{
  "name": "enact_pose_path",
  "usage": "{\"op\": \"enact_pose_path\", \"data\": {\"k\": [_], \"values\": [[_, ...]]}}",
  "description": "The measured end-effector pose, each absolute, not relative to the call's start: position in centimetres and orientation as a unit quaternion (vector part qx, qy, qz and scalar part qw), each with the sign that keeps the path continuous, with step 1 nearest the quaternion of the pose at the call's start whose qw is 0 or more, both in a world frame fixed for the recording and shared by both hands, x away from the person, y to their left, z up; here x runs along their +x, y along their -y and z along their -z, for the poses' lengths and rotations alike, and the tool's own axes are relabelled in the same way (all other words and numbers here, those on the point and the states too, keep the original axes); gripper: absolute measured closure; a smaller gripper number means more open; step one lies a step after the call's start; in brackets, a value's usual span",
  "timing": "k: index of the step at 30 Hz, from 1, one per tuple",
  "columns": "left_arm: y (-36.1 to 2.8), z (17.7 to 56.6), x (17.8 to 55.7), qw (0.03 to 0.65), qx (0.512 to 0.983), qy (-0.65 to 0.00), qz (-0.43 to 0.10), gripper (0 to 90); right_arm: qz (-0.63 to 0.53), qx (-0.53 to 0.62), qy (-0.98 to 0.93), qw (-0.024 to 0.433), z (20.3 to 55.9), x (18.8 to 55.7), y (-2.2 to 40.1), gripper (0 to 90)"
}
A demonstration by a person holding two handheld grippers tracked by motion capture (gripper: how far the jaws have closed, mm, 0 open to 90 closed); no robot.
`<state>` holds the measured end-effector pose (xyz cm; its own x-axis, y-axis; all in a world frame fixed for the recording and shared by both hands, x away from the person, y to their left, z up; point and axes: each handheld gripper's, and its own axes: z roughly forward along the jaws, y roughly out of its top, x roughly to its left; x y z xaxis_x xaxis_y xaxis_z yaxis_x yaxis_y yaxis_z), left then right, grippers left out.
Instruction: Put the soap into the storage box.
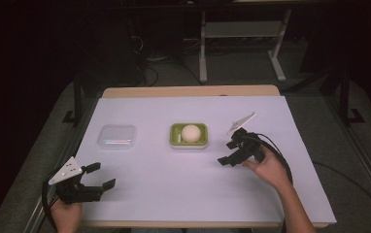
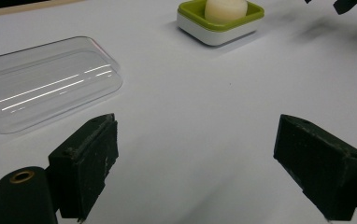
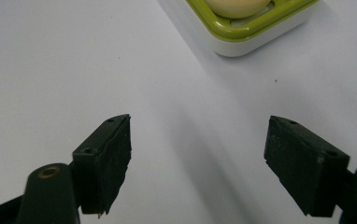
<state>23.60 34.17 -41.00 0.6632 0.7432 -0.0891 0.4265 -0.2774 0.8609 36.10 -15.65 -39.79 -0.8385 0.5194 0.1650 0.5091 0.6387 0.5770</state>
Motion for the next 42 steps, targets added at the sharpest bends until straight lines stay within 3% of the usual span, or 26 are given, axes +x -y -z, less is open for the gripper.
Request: {"op": "enact_pose_path", "data": {"k": [42], "values": [[-34.1, 41.2, 23.6, 0.463, 0.785, -0.376, -0.167, 13.3, -0.340, 0.307, -0.888, 0.029, 41.5, 29.2, 20.7, 21.5]]}}
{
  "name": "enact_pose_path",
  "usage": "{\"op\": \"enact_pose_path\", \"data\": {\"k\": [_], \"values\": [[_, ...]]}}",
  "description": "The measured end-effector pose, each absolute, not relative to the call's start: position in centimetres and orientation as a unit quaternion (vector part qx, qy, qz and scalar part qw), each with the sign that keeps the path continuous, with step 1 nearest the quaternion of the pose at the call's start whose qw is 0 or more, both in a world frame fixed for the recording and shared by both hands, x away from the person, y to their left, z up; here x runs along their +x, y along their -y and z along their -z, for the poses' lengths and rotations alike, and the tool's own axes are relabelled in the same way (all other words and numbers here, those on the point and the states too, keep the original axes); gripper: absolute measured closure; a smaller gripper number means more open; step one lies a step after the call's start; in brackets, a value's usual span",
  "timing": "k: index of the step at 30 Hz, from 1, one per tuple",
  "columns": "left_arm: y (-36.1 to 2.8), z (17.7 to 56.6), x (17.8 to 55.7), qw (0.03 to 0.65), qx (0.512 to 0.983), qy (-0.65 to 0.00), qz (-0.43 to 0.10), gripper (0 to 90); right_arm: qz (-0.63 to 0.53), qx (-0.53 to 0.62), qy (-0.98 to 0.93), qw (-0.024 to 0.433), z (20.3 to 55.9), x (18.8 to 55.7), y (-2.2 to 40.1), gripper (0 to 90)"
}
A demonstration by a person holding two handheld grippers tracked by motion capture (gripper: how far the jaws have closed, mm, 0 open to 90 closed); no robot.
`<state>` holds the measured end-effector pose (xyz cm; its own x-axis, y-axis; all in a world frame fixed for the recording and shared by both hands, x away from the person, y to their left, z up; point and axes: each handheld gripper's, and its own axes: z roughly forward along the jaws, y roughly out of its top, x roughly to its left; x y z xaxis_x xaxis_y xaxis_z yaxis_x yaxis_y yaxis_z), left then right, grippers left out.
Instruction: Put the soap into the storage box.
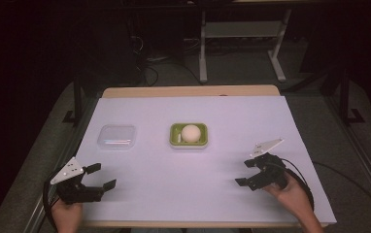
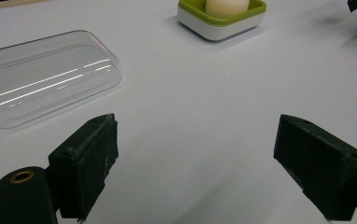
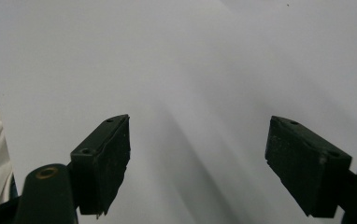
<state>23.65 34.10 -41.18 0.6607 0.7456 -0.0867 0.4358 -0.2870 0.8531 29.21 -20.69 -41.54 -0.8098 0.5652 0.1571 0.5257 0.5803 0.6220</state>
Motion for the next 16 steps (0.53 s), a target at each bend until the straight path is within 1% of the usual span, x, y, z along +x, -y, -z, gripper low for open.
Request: {"op": "enact_pose_path", "data": {"k": [12, 16], "values": [[-33.9, 41.3, 23.6, 0.464, 0.783, -0.379, -0.166, 13.3, -0.347, 0.323, -0.880, 0.036, 42.2, 27.4, 22.3, 21.4], [-33.9, 41.2, 23.6, 0.466, 0.782, -0.378, -0.168, 13.2, -0.356, 0.336, -0.872, 0.027, 42.7, 26.6, 22.7, 20.5]]}}
